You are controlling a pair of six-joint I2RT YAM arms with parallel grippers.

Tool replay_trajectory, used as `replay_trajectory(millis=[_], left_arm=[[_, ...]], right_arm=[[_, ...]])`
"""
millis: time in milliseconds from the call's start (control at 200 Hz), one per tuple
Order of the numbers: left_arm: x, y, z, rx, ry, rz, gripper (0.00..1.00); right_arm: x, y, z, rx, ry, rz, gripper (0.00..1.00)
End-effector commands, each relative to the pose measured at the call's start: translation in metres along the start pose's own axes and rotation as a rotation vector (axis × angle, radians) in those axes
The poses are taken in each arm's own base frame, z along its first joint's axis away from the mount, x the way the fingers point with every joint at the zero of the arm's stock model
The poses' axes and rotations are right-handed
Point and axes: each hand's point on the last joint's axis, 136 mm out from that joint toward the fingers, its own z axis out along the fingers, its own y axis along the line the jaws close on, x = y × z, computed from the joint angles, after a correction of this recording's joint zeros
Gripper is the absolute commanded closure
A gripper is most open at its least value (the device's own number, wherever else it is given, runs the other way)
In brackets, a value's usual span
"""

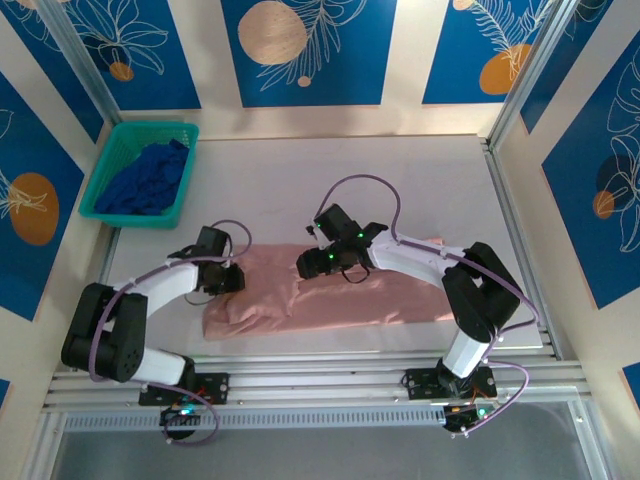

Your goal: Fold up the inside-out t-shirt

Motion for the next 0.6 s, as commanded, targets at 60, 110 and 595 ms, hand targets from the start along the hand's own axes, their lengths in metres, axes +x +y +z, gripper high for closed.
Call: replay_trajectory(millis=[60, 110, 595], left_arm=[[0.013, -0.023, 0.018, 0.123, 0.064, 0.013, 0.88], [0.012, -0.029, 0.016, 0.157, 0.055, 0.020, 0.94], [-0.030, -0.021, -0.039, 0.234, -0.111, -0.147, 1.00]], right_arm=[[0.003, 0.003, 0.005, -0.006, 0.016, 0.014, 0.33], [0.004, 0.002, 0.006, -0.003, 0.019, 0.015, 0.34], [-0.018, -0.031, -0.019, 0.069, -0.061, 0.012, 0.34]])
